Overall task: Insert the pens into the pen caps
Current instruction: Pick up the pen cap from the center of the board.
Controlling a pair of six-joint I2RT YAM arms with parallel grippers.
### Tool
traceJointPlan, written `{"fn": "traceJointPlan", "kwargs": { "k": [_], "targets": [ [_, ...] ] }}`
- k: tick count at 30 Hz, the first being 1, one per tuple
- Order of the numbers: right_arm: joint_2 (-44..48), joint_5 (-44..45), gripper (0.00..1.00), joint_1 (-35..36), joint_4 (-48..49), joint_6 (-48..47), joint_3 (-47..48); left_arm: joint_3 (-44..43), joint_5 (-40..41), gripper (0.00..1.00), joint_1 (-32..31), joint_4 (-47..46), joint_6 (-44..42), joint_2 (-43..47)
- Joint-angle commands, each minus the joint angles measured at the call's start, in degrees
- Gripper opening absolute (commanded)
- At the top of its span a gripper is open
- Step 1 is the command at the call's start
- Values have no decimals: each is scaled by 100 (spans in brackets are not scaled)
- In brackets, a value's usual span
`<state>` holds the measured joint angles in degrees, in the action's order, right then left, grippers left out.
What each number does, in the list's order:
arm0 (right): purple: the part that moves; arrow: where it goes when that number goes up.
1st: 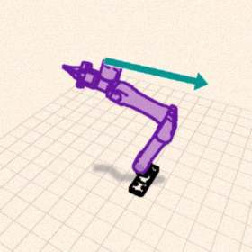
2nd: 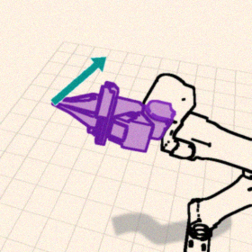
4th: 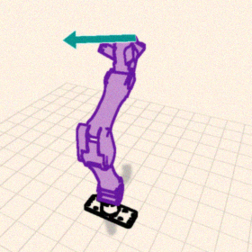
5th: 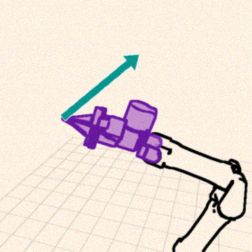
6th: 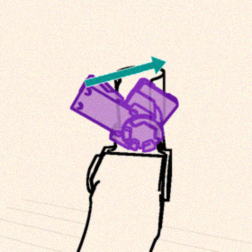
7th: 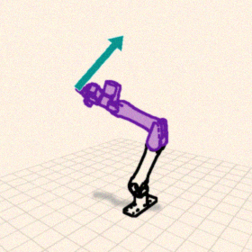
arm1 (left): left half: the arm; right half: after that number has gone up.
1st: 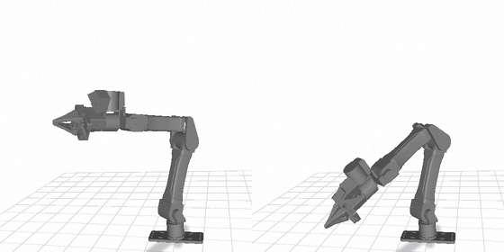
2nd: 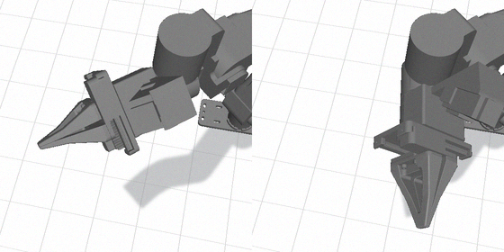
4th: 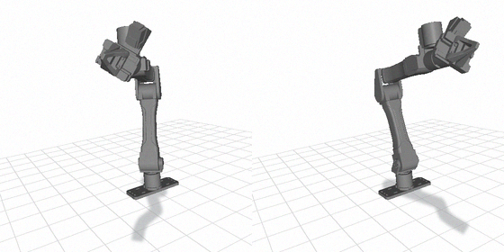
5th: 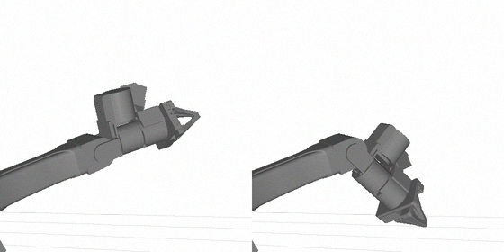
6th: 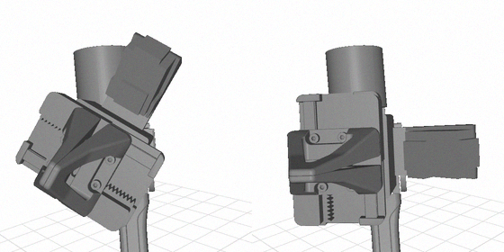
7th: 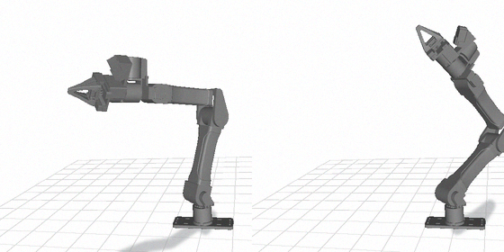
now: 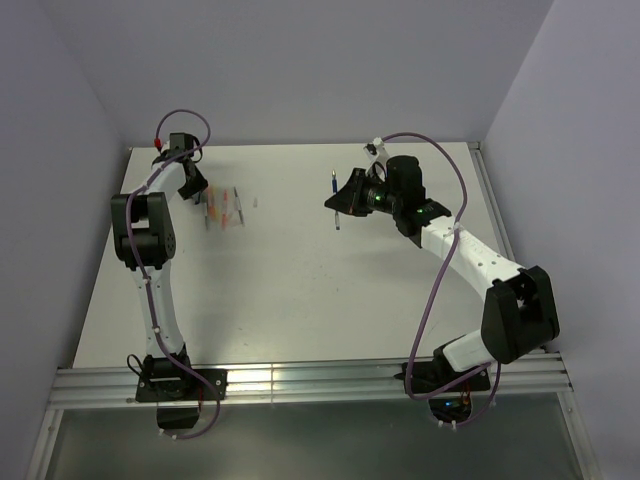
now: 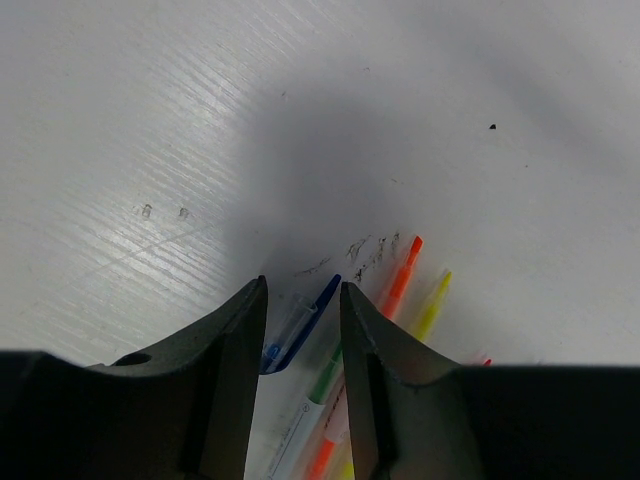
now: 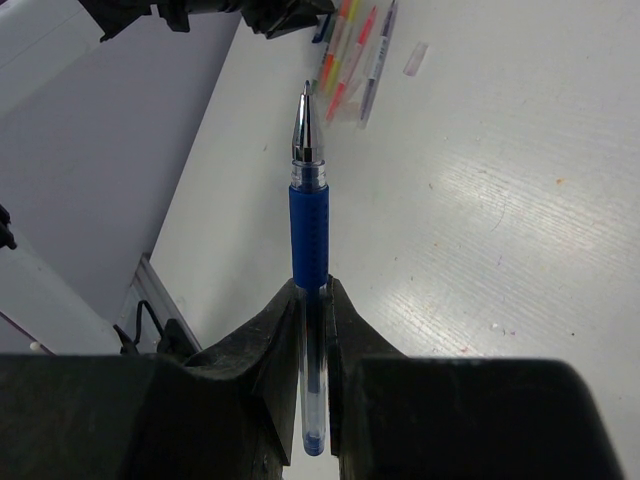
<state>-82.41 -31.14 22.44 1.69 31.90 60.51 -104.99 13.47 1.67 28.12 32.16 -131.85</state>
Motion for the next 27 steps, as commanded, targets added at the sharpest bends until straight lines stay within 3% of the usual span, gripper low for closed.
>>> {"fn": "traceJointPlan", "kwargs": {
  "k": [1, 27],
  "targets": [
    [164, -77, 0, -55, 226, 0, -39, 128, 120, 41, -27, 115, -43, 63],
    [155, -94, 0, -64, 270, 18, -66, 681, 182, 36, -62, 27, 71, 362]
  ]
}}
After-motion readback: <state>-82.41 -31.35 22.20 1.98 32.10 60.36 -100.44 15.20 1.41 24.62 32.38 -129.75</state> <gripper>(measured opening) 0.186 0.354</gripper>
